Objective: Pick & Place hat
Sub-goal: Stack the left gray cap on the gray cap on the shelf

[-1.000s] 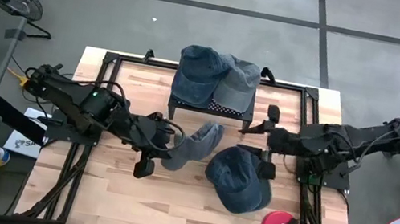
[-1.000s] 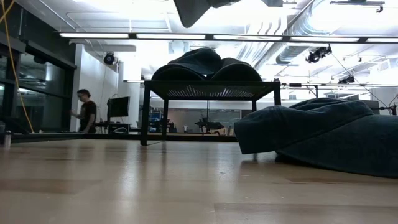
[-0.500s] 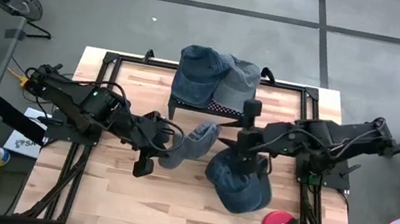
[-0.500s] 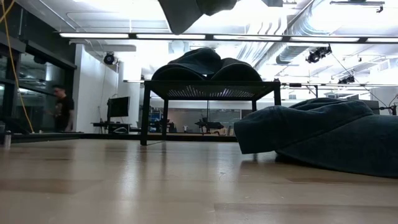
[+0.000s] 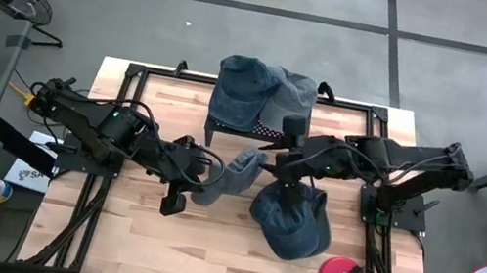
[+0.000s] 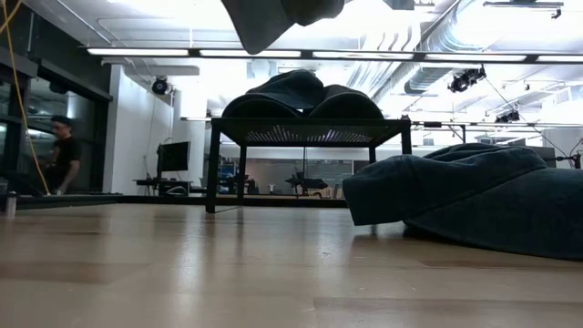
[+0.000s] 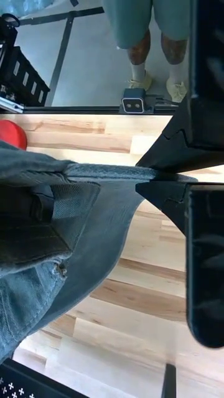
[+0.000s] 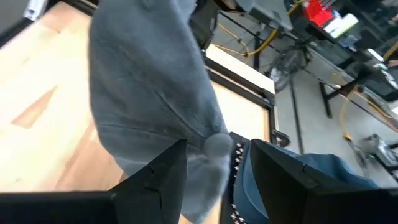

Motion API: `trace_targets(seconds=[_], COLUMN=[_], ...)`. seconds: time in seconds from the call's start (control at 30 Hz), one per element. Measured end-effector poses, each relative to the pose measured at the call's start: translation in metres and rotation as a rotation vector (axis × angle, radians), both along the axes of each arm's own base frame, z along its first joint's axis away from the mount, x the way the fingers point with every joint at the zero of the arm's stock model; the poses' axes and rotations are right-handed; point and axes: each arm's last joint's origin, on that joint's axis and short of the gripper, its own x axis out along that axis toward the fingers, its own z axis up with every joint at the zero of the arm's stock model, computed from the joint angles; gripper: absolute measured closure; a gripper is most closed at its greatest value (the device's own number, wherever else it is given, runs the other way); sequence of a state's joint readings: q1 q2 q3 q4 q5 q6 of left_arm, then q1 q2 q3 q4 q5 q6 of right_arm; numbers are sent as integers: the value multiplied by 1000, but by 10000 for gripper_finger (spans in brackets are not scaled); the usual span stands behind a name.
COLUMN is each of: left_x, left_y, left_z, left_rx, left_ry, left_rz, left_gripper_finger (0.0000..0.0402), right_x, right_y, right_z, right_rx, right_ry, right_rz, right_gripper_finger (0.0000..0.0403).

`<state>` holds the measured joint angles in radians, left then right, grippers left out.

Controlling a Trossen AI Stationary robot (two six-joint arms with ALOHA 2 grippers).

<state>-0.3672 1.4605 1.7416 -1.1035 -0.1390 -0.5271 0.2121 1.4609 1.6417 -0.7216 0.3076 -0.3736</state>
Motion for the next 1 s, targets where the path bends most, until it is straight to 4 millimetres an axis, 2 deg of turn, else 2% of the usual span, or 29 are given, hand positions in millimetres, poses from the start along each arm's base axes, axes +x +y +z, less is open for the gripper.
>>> trace_targets(seconds=[0.43,0.6,0.8,1.0], left_x=[0,0,0,0], left_y=[0,0,0,0], left_z=[0,0,0,0], left_rx=[3,2,1,-1], left_ry=[-1,-1,-1,-2], left_rz=[-4,-6,-3,2], left_gripper_finger=[395,395,395,395], right_x=[6,8,8,8], right_y=[-1,-1,-1,0], right_z=[-4,-4,-3,-3], right_rx=[20,19,23,95], right_ry=[6,-1,-13,-24], right_rz=[12,10,-8,-30], right_gripper_finger=[246,284,361,366])
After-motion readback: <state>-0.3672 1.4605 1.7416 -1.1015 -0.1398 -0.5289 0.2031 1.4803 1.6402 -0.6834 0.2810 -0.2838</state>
